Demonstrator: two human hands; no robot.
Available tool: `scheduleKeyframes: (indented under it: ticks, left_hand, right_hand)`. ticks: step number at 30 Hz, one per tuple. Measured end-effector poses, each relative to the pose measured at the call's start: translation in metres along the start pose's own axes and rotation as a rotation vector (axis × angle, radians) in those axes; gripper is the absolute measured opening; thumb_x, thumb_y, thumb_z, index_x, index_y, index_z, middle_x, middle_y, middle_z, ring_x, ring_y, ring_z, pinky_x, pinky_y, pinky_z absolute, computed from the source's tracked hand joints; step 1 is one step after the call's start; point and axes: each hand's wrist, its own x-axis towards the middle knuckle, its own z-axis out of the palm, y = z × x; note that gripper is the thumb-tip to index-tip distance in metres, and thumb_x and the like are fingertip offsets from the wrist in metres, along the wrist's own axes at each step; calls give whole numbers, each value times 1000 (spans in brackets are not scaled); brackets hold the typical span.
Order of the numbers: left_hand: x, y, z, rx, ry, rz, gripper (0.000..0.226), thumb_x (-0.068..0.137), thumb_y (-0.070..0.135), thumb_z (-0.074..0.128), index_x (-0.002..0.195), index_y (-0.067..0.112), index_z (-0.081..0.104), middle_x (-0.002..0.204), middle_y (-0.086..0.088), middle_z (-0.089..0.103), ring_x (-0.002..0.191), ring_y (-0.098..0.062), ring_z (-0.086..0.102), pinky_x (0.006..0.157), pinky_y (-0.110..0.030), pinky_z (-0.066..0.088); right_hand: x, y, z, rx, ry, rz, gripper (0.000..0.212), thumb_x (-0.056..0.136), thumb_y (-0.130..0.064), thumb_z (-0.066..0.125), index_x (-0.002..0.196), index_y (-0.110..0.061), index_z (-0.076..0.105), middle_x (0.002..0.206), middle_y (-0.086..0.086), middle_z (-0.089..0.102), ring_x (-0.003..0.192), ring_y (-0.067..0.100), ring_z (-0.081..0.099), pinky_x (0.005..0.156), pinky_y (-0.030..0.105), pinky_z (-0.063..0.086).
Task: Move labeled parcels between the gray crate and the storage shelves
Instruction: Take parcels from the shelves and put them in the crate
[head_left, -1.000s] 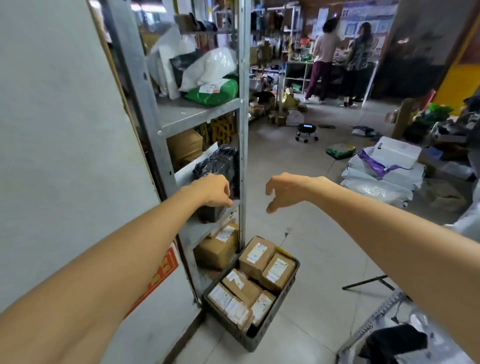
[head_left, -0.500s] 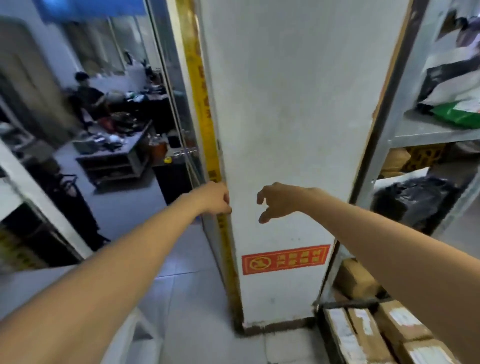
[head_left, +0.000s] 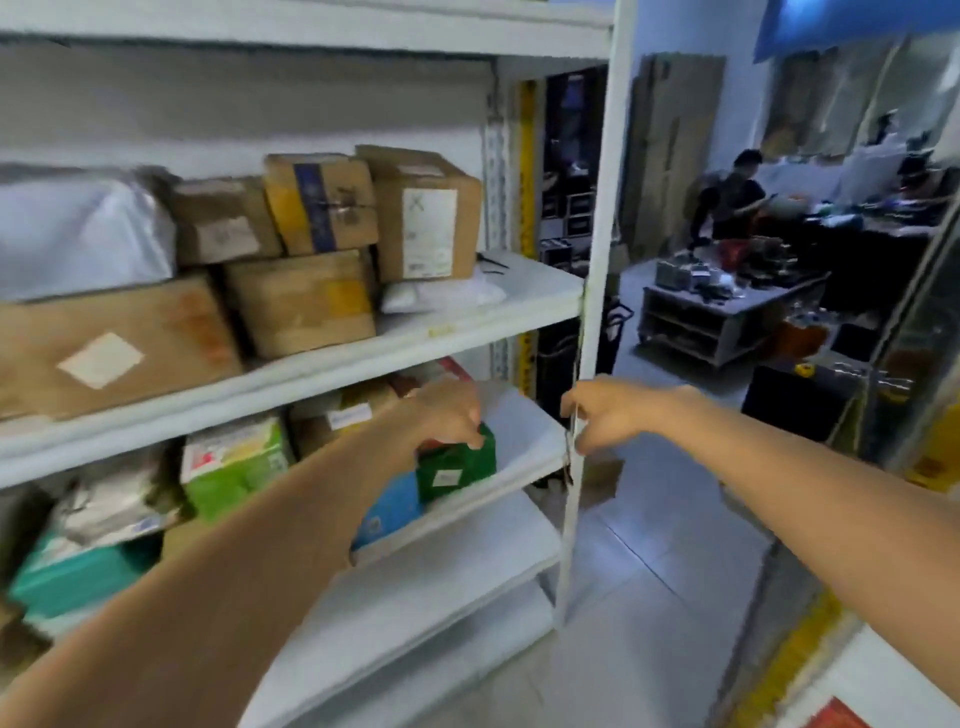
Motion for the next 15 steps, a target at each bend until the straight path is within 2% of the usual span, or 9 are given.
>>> scheduleKeyframes:
  ticks: [2,4,6,8,9,10,12,15]
  left_hand:
    - [-37,-31,-7,13,2,-113,40,86,30,68,121,11,61,116,-3,61,104,-22,59,85,-28,47]
    - [-69,-60,-14,4,-21,-190,43,91,33,64,130,15,57,128,-1,56,115,-21,55,85,-25,42]
    - [-101,-86,-17,-17,-25,-261,39,91,34,63,127,18,59,132,5,53,117,-20,53,85,-24,40]
    - [-130,-111,-19,-36,0,-343,35,88,36,66,120,23,62,128,6,57,113,-20,55,89,-29,44]
    - [-145,-123,-19,-60,22,-390,33,85,38,69,115,25,63,121,6,59,111,-20,56,90,-31,46]
    - [-162,-133,-19,-78,39,-432,33,84,40,70,112,26,63,115,7,58,110,-20,56,91,-32,47]
    - [-194,-151,-21,-84,66,-484,35,85,39,70,115,23,63,116,5,57,110,-20,56,91,-30,46]
    - [-243,-171,-19,-68,86,-552,38,86,36,68,120,19,62,119,2,60,110,-20,56,87,-27,43]
  right_hand:
    - [14,-38,-9,19,-17,-110,58,87,-29,70,138,-12,47,124,6,54,105,24,56,82,33,48]
    - [24,-75,-13,27,-15,-214,47,83,-27,73,126,-15,57,117,5,61,103,26,60,87,38,52]
    - [28,-113,-13,-6,19,-309,42,79,-29,76,117,-18,60,104,1,63,93,22,60,77,36,54]
    - [28,-147,-14,-35,24,-379,52,78,-34,75,124,-24,55,96,-7,53,88,17,56,67,32,49]
    - [29,-163,-17,-48,20,-411,58,77,-36,75,129,-26,52,96,-9,49,88,17,54,66,32,47]
    - [30,-180,-20,-69,23,-444,61,77,-37,75,132,-26,50,101,-8,51,92,18,55,69,32,47]
    - [32,-215,-29,-105,62,-515,60,79,-36,73,133,-23,52,117,-2,57,101,21,58,79,34,51]
    - [28,-270,-31,-128,110,-627,58,78,-38,73,130,-21,54,124,1,58,105,21,58,88,39,52]
